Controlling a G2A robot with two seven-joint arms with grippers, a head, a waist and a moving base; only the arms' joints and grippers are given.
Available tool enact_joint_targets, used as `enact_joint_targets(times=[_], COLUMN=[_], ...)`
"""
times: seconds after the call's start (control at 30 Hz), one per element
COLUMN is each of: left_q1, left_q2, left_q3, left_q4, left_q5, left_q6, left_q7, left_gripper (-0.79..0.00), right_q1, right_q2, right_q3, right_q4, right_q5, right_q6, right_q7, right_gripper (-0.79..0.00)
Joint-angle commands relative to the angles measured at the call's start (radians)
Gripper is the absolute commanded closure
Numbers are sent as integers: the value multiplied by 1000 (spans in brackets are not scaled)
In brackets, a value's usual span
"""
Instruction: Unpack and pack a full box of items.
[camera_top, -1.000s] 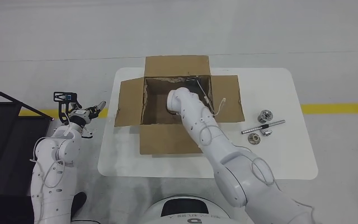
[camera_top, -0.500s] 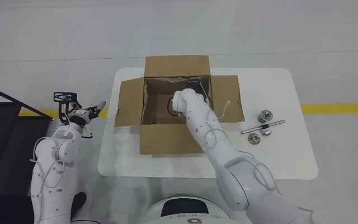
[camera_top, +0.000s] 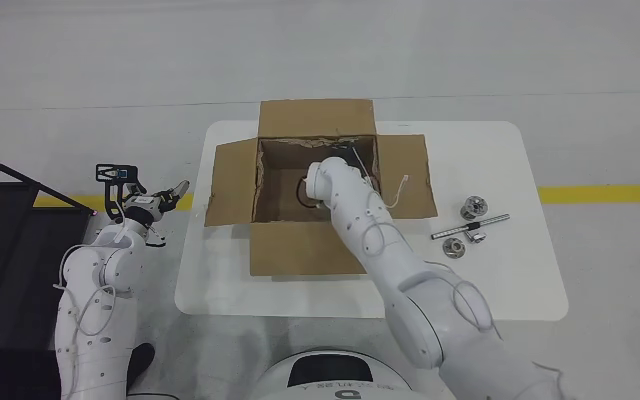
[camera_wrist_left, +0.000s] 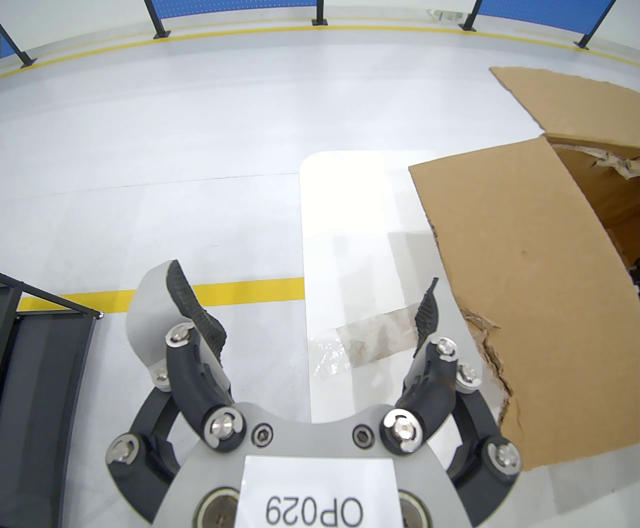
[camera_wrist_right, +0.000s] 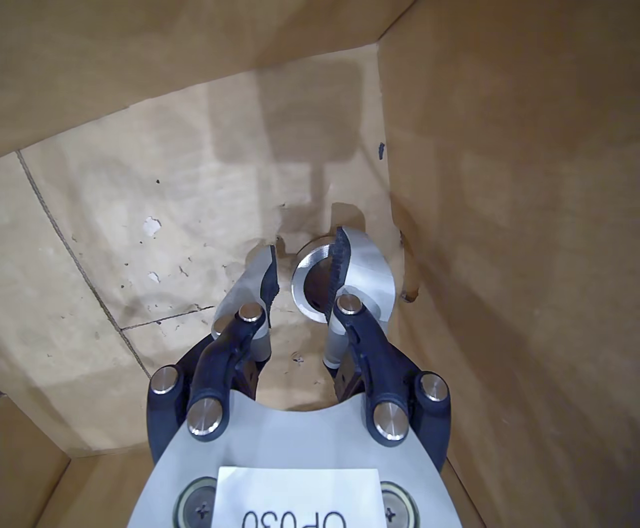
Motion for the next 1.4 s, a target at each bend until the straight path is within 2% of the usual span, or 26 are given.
enact_joint_targets(times=[0.0,0.07,0.1,0.3,0.47,0.57,0.7,0.9,1.07,1.2,1.37], left_q1=[0,0,0,0,0,0,0,0,0,0,0], left_q2=[0,0,0,0,0,0,0,0,0,0,0], left_q3=[0,0,0,0,0,0,0,0,0,0,0], left_q4=[0,0,0,0,0,0,0,0,0,0,0], left_q5=[0,0,0,0,0,0,0,0,0,0,0], left_q6=[0,0,0,0,0,0,0,0,0,0,0], left_q7=[0,0,0,0,0,0,0,0,0,0,0], left_gripper=[-785,-785,-785,-785,-785,-785,-785,-785,-785,-785,-785], right_q1=[7,14,17,33,6,-46,-165,-341,-408,-456,-539], right_q2=[-1,-1,-2,-6,-14,-18,-15,35,64,77,94], right_q3=[1,3,4,-1,-16,-39,-83,-158,-185,-189,-193], right_q4=[13,26,33,64,6,-90,-291,-588,-706,-800,-927], right_q5=[8,15,19,34,48,36,-17,-104,-135,-116,-85], right_q6=[2,2,2,-5,-27,-42,-74,-145,-143,-152,-182], right_q7=[-7,-15,-18,-37,-74,-90,-69,45,92,63,-30], right_gripper=[-117,-65,0,0,0,0,0,0,0,0,0])
